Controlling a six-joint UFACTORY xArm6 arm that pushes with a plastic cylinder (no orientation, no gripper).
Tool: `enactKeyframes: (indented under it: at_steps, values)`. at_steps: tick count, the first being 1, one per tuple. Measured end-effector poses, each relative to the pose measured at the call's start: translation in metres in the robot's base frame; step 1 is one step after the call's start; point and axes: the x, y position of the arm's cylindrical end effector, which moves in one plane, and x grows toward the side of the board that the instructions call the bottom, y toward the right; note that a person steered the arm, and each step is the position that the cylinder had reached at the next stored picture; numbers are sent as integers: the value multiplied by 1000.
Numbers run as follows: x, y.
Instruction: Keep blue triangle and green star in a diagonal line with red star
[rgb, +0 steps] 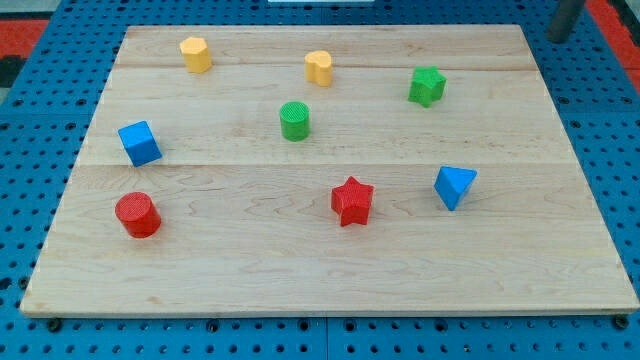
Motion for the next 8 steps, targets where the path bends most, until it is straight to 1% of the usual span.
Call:
enactKeyframes:
  at_steps: [1, 2, 3, 4, 5, 6, 7, 8]
  values:
    - [37, -5]
    - [39, -18]
    - [110, -36]
    - [154, -65]
    - [155, -66]
    - [179, -67]
    - [222, -65]
    - [193, -88]
